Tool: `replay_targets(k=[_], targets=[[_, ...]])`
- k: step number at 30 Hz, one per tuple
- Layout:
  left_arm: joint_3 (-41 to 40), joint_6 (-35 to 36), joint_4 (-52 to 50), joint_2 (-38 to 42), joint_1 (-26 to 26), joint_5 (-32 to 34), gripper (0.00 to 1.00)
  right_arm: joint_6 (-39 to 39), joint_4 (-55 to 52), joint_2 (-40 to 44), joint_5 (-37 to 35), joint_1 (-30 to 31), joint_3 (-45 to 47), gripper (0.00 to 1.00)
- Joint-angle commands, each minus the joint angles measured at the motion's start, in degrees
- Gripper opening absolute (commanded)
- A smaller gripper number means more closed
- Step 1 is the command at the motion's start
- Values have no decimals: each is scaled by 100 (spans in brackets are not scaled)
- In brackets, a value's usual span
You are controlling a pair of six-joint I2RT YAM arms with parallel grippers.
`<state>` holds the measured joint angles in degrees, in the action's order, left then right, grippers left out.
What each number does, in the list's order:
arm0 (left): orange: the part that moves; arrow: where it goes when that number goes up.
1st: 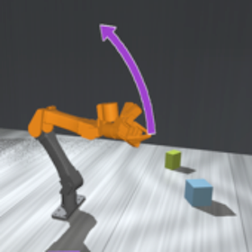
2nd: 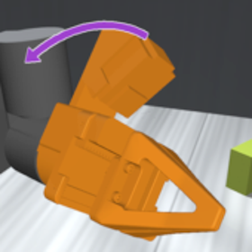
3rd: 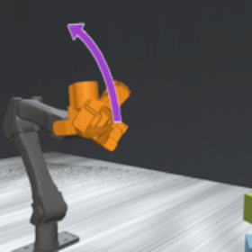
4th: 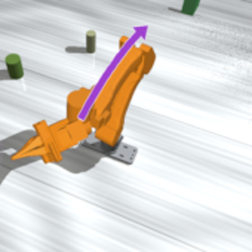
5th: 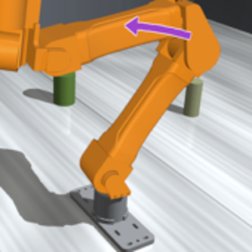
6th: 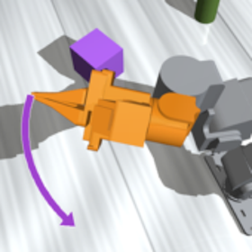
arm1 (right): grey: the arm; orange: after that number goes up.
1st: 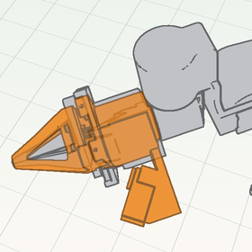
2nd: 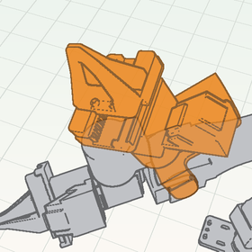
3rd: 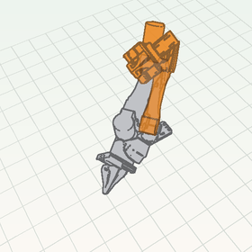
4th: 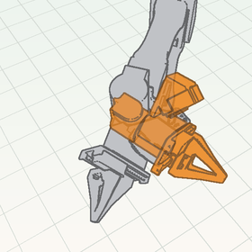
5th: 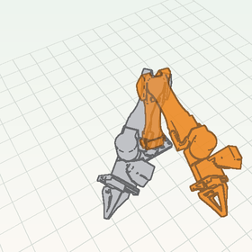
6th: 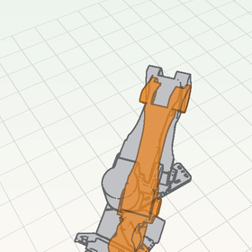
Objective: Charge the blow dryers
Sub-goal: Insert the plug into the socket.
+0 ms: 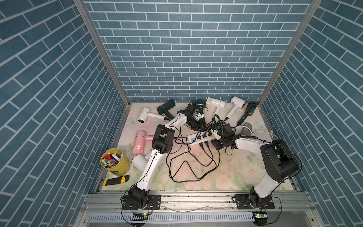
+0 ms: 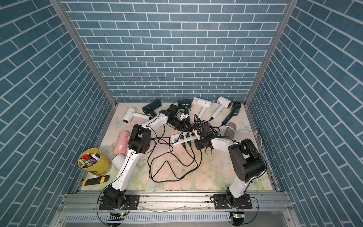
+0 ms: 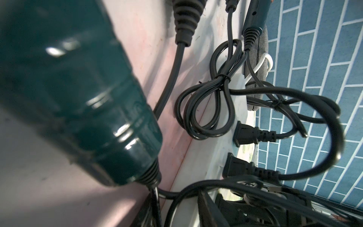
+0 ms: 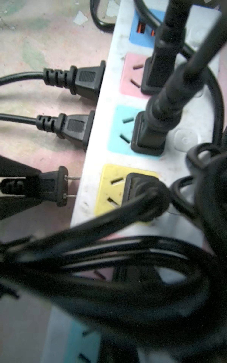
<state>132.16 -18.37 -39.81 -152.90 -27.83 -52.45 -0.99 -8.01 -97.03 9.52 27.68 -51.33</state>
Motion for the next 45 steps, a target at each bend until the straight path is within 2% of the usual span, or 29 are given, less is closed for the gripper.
replay_targets(k=[1,12,22,29,37,45], targets=[[-74,158,-437,-434,-275,71,40,341,479,-132,36,-35,-382,0],[-93,193,-471,-469,-301,85,40,184,671,0,38,-61,-551,0],[-94,211,-485,-494,-311,80,40,-144,1015,-386,-173,-118,-553,0],[-94,216,-475,-533,-314,75,40,-85,1058,91,-146,-158,-612,0],[-93,237,-508,-527,-326,82,39,-259,1188,-141,-94,-175,-763,0],[-94,245,-484,-559,-335,77,39,-237,1368,3,-21,-180,-760,0]])
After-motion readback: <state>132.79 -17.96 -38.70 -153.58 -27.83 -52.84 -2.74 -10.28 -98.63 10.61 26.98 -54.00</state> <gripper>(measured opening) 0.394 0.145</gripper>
